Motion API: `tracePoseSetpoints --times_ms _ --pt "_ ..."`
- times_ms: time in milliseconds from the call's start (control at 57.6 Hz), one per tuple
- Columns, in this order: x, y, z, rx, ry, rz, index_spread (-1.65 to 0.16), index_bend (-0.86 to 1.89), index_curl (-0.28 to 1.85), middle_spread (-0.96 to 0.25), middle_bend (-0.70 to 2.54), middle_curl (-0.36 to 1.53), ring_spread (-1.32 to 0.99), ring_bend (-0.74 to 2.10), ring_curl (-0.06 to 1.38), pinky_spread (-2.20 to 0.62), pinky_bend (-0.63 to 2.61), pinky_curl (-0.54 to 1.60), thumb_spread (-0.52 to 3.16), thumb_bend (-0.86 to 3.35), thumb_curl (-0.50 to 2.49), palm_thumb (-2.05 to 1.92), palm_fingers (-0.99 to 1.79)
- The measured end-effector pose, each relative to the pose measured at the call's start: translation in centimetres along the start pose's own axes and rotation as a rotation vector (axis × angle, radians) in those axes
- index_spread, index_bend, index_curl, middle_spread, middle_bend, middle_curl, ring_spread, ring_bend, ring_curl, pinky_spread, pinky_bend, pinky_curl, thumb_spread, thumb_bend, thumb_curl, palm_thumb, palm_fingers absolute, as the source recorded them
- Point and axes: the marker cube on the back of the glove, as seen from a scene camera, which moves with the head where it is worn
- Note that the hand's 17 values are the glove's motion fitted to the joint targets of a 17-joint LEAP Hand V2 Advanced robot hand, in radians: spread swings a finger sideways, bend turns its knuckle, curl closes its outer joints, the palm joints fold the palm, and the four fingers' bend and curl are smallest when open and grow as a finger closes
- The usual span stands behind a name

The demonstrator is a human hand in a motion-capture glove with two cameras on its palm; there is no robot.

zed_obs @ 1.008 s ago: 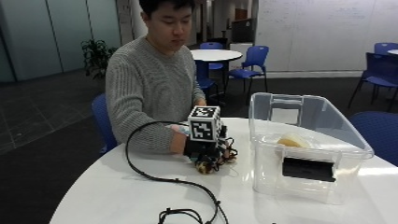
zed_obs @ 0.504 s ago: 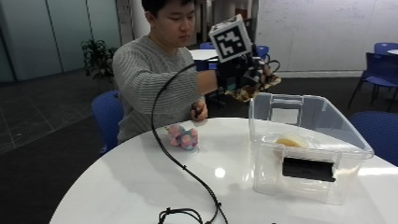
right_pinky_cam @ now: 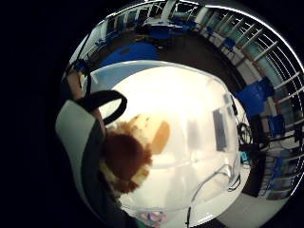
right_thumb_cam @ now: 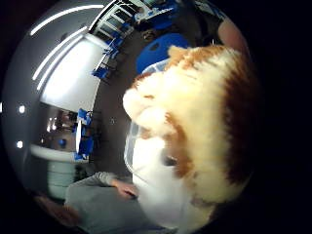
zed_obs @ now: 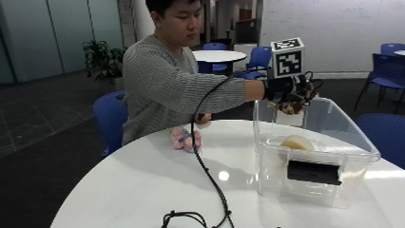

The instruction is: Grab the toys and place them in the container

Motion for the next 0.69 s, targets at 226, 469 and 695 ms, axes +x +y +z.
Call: tracePoseSetpoints --times_ms 226,469,695 --pt "1.0 3.0 1.4 -0.252 -0.051 0.002 -0.43 0.14 0.74 -0.23 0.24 0.67 -0.38 0.71 0.62 -0.21 1.26 0.53 0.93 -0.09 0.95 0.24 -0.29" --pt "0.4 6.7 0.5 -0.226 -0.029 -0.075 -0.39 0.14 0.57 -0.18 0.12 0.50 -0.19 0.36 0.44 0.00 0.98 0.38 1.18 -0.03 0.67 0.04 -0.22" --pt "3.4 15.3 -3.7 -0.145 -0.076 -0.063 -0.38 0.15 0.49 -0.16 0.13 0.40 -0.13 0.27 0.40 0.05 0.88 0.34 1.24 -0.02 0.52 -0.01 -0.15"
